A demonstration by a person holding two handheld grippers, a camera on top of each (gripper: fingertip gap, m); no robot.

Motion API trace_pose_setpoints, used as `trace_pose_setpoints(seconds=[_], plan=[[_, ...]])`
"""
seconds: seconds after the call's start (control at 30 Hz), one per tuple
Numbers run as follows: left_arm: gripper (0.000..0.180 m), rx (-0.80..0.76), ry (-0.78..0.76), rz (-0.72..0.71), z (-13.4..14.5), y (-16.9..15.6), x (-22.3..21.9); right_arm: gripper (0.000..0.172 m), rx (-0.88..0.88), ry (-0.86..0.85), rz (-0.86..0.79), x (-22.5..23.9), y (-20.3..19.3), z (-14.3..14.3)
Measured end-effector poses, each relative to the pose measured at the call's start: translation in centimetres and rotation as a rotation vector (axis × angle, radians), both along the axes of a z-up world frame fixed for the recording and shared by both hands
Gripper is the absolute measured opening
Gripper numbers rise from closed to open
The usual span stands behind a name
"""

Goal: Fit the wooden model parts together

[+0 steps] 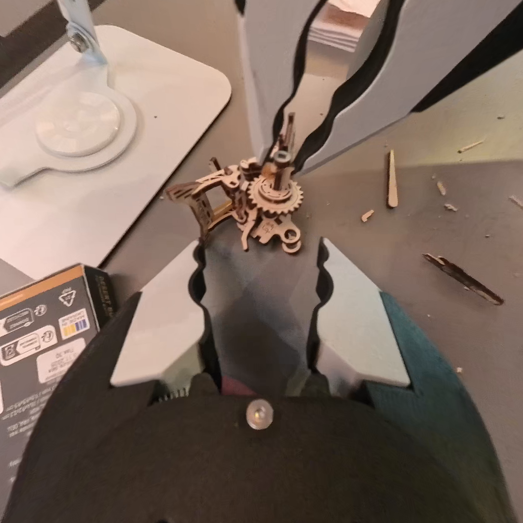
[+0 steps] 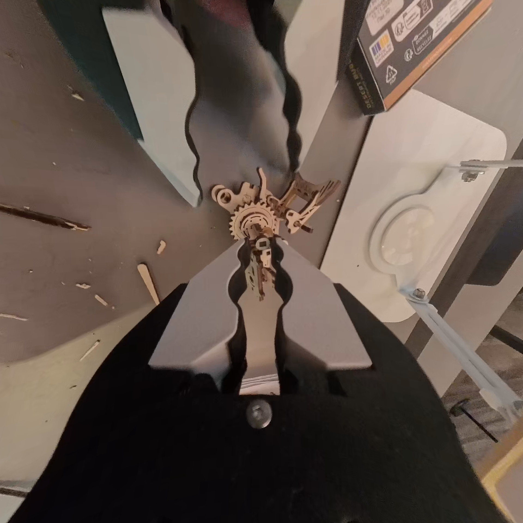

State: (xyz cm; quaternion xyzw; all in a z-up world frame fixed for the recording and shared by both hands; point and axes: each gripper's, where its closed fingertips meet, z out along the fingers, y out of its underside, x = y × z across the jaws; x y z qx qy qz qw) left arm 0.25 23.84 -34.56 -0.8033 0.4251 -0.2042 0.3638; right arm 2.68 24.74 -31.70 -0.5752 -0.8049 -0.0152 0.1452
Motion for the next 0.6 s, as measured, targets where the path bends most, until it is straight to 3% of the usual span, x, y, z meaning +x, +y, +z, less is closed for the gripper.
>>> trace_pose_setpoints(seconds=[0.1,0.3,0.37,0.43,0.6], plan=[[0.098,0.054,-0.012,0.037,0.6,1.1,-0.6,0.012,-0.03,0.026,-0.025,0.8,0.0,-0.4],[0.102,0.092,0.101,-0.042,-0.6,1.8,0.5,0.012,-0.085,0.122,-0.058,1.2,-0.3,-0.5],[0.098,0.063,0.093,-0.066,-0.7,1.8,1.1,0.012,-0.094,0.145,-0.07,1.4,-0.1,-0.5],[0.076,0.041,0.079,-0.113,-0.7,1.4,1.7,0.012,-0.111,0.166,-0.081,1.7,-0.1,-0.5],[0.065,0.037,0.045,-0.147,-0.3,1.0,2.0,0.012,-0.143,0.22,-0.089,2.6,-0.5,-0.3]])
